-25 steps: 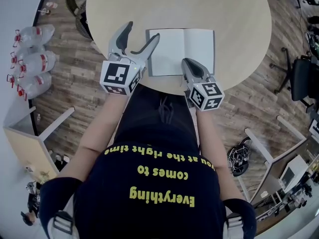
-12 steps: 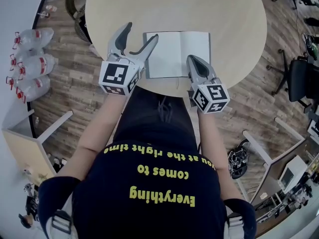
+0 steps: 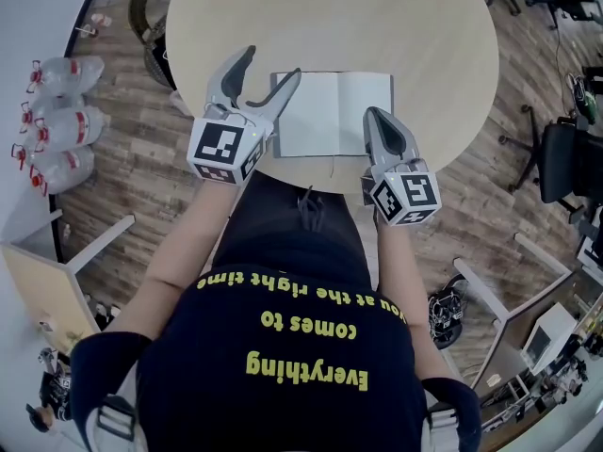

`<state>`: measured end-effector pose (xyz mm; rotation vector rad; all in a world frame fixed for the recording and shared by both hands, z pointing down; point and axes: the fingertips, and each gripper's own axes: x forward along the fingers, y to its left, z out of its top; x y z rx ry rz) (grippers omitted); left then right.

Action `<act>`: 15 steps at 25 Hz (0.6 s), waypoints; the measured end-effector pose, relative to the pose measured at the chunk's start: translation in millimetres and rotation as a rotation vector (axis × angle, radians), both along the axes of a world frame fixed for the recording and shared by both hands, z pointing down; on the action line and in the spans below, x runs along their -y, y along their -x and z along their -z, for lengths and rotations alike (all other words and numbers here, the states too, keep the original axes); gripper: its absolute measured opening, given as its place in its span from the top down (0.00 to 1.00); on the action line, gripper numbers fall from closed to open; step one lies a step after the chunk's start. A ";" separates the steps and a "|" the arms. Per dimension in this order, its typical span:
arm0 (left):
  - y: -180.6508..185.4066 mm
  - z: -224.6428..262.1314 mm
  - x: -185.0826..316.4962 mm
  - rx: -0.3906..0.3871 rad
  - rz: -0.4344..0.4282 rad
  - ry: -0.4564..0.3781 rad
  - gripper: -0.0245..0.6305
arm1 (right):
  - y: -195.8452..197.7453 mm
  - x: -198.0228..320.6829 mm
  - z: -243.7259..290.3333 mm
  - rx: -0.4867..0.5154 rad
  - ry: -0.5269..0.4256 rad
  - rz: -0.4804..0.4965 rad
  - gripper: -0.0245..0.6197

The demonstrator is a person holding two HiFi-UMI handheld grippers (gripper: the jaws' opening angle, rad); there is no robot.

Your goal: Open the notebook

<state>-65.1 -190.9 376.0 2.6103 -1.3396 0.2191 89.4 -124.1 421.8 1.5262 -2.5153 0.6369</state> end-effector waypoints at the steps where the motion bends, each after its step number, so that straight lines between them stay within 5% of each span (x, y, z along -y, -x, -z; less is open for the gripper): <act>1: -0.2 2.3 0.4 -0.003 -0.002 -0.005 0.46 | -1.0 0.9 6.1 -0.010 -0.018 0.000 0.94; 15: -5.9 35.1 5.2 -0.012 -0.003 -0.081 0.69 | -39.4 23.4 96.5 -0.105 -0.230 -0.070 0.94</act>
